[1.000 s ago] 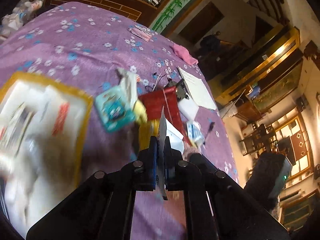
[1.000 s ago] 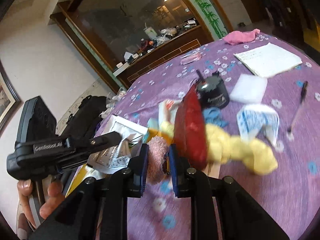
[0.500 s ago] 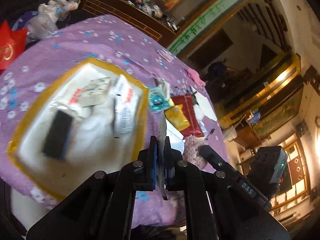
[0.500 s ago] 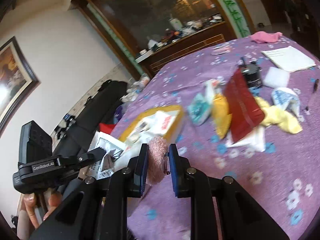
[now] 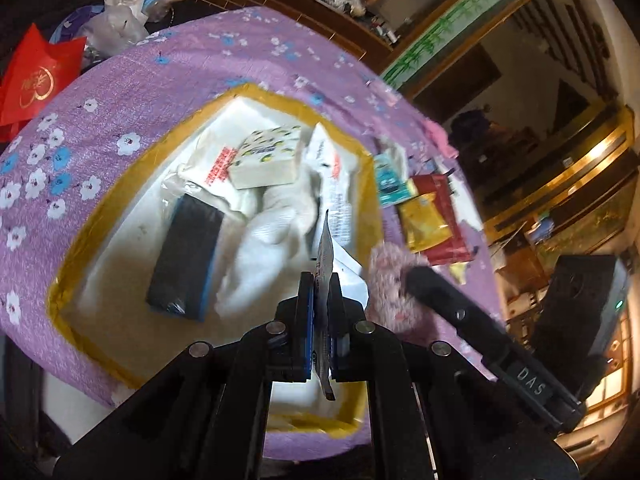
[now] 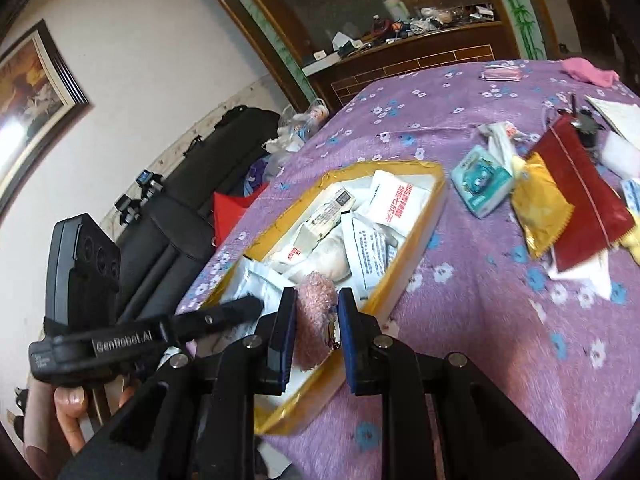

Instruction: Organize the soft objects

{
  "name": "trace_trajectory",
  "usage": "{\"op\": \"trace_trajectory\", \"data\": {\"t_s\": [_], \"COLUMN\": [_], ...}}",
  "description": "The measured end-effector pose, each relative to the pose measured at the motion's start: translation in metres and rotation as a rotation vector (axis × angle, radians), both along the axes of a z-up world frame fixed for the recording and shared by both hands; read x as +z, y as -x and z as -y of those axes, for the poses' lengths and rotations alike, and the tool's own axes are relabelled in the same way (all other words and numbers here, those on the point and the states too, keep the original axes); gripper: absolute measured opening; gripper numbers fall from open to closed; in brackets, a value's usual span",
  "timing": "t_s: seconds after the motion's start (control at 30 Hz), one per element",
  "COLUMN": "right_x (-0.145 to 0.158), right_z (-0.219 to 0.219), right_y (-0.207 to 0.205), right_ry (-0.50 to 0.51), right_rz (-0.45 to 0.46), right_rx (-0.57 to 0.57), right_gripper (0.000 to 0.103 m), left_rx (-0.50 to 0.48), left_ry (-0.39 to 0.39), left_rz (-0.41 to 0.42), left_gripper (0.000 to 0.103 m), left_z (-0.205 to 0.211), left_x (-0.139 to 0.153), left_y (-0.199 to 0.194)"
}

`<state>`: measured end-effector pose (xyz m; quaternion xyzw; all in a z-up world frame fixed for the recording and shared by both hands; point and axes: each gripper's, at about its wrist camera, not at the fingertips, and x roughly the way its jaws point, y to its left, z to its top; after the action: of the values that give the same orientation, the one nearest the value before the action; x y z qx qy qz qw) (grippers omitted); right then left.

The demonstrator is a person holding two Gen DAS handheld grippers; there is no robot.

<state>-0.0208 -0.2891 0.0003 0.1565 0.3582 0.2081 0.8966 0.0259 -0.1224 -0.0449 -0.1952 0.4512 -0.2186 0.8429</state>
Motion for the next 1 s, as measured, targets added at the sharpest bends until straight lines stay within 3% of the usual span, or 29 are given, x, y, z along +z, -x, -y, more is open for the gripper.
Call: {"op": "trace_trajectory", "data": {"t_s": [0.13,0.23,0.27,0.33,0.43,0.5,0.7,1.0], "right_x": [-0.011,-0.02,-0.022,-0.02,-0.013,-0.009,-0.003,0.002], "right_z": [-0.013,-0.02,-0.02,-0.018,-0.013,-0.008,0.021,0.088], "right_y": [-0.016,-0.02,-0.02,-0.016,-0.011,-0.007,0.011,0.046], "right_ry": [0.04,0.07,0.07,0.047,0.009,-0.016,-0.075,-0.098], "right_rz": [-0.024,-0.045,-0.05,-0.035,-0.019,-0.012,0.0,0.002], "right_rx": [0.01,0.002,-0.001,0.005,0.005,0.009,-0.039,-0.178], "right_gripper": [0.02,0.023,0.023,0.029,0.051,0.057,0.059,0.06], "left_rx": [0.006,-0.014,-0.019,-0.024,-0.014,-0.017,-0.003,-0.084], "left_ry": [-0.112,-0.127,-0.121,-0.11,-0.105,-0.097,-0.1,-0.158], "left_rz": [0.018,0.024,0.026,0.054,0.09,0.084,0.157,0.207], "left_gripper": [0.005,0.008,0.014,0.049,0.063,0.063,0.063,0.063], "left_z": [0.005,0.003,0.001,-0.004,-0.01,-0.012,0.001,0.08], "left_x": [-0.01,-0.016,-0.016,-0.012,-0.003,0.002,0.028,0.051], "left_y": [-0.009,-0.013,-0.013,-0.01,-0.006,-0.004,0.013,0.03]}}
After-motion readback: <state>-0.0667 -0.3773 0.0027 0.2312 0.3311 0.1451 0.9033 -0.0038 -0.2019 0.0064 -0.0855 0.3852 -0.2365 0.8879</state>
